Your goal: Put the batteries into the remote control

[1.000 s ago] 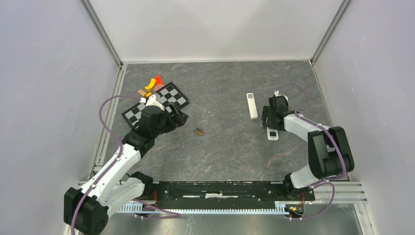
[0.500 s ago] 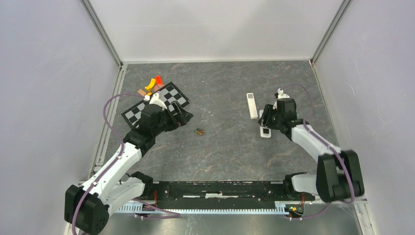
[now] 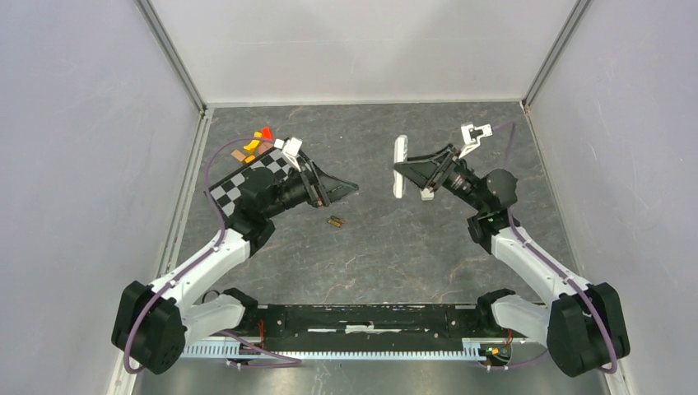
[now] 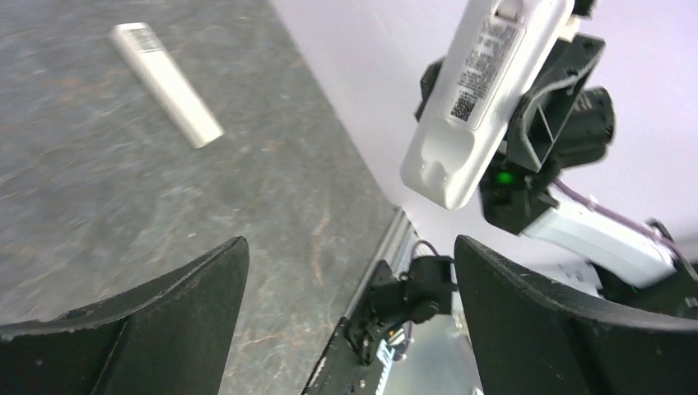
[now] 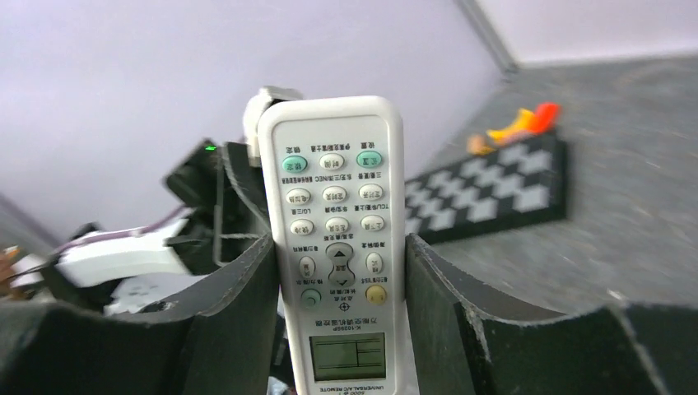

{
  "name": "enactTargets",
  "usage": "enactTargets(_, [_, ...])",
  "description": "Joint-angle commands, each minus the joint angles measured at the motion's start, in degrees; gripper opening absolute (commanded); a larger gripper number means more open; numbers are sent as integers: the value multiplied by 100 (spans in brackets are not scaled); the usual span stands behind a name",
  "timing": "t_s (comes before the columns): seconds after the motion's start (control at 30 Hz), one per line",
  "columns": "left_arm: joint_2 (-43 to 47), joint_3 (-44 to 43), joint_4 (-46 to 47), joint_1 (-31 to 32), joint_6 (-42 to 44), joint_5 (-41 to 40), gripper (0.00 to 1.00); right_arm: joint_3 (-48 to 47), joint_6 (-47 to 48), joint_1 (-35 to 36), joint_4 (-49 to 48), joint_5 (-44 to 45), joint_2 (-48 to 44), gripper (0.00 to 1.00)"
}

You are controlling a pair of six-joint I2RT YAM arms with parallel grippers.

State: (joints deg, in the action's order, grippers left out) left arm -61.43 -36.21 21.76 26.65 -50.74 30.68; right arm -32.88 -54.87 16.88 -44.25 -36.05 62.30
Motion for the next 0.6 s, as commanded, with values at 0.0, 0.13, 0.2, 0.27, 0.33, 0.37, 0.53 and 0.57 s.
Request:
enactTargets(0.0, [-118, -548, 1047, 439, 60, 393, 100, -536, -1045, 456, -1766, -78, 201, 43])
enactTargets(0.13, [-239, -844, 1136, 720, 257, 390, 100, -625, -1197, 832, -2084, 376, 285, 43])
enactTargets(0.2, [-304, -935, 1350, 816, 179, 481, 100, -678, -1146, 969, -2100, 488, 364, 43])
enactTargets(0.27, [-383, -1001, 1626, 922, 21, 622, 100, -694, -1157, 1092, -2186, 567, 455, 43])
enactTargets(0.33, [-453, -1028, 1823, 1032, -104, 706, 100, -686, -1207, 1172, -2326, 633, 531, 43])
enactTargets(0.37, [-482, -1026, 1878, 1081, -132, 742, 100, -684, -1242, 1193, -2401, 656, 571, 43])
enactTargets(0.53, [-573, -980, 1885, 1177, -147, 648, 96, -715, -1454, 1288, -2728, 730, 726, 43])
enactTargets(0.57, [-614, -1005, 1889, 1191, -155, 659, 94, -719, -1478, 1322, -2769, 735, 760, 43])
